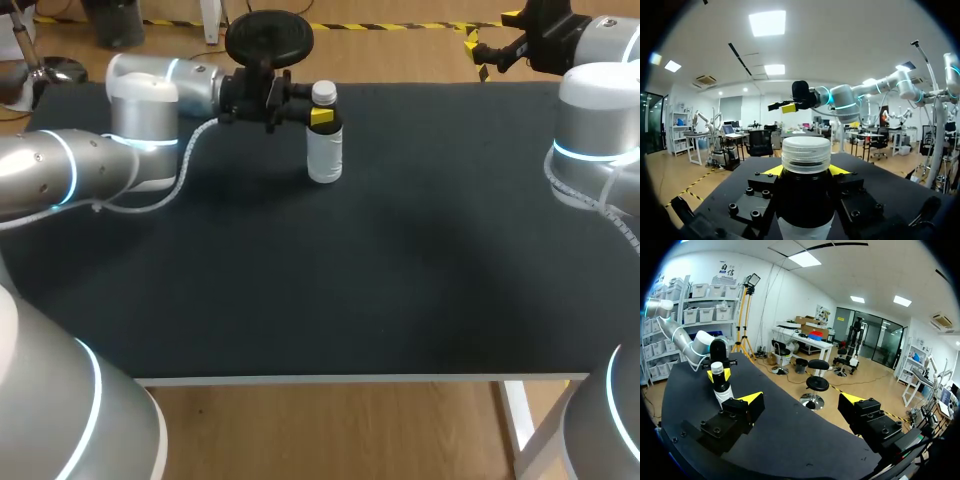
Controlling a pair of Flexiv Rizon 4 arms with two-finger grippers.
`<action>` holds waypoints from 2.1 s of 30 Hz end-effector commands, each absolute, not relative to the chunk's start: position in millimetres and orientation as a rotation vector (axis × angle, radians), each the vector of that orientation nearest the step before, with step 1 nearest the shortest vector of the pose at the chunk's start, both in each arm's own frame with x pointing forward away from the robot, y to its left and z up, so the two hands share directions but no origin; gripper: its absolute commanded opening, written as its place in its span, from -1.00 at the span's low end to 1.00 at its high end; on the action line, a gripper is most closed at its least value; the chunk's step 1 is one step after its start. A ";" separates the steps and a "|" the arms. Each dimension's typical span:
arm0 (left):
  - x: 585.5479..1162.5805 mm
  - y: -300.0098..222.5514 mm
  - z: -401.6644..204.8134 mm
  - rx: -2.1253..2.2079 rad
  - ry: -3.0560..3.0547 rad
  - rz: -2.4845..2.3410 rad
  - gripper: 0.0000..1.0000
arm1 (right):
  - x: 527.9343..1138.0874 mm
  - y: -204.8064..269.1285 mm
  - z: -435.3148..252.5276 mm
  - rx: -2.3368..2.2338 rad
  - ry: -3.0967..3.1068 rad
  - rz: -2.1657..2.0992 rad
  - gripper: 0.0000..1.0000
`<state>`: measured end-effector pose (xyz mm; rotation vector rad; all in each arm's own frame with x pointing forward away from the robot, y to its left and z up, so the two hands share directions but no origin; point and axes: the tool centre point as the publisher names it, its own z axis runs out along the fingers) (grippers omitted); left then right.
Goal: Unscrew the bottle cap
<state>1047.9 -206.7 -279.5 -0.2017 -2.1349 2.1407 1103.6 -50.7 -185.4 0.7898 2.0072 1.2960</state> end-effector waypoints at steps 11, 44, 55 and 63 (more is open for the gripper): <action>1048.5 -204.7 -279.1 -0.195 -2.140 2.145 -1.00 | 1103.6 -50.6 -185.0 0.791 2.010 1.294 1.00; 1047.9 -204.8 -278.5 -0.180 -2.158 2.132 -1.00 | 1103.6 -50.6 -185.0 0.791 2.010 1.294 1.00; 1047.9 -204.8 -278.5 -0.180 -2.158 2.132 -1.00 | 1104.5 -43.7 -185.1 0.761 1.998 1.445 1.00; 1047.9 -204.8 -278.5 -0.180 -2.158 2.132 -1.00 | 1101.0 -18.3 -185.5 0.671 1.999 1.691 1.00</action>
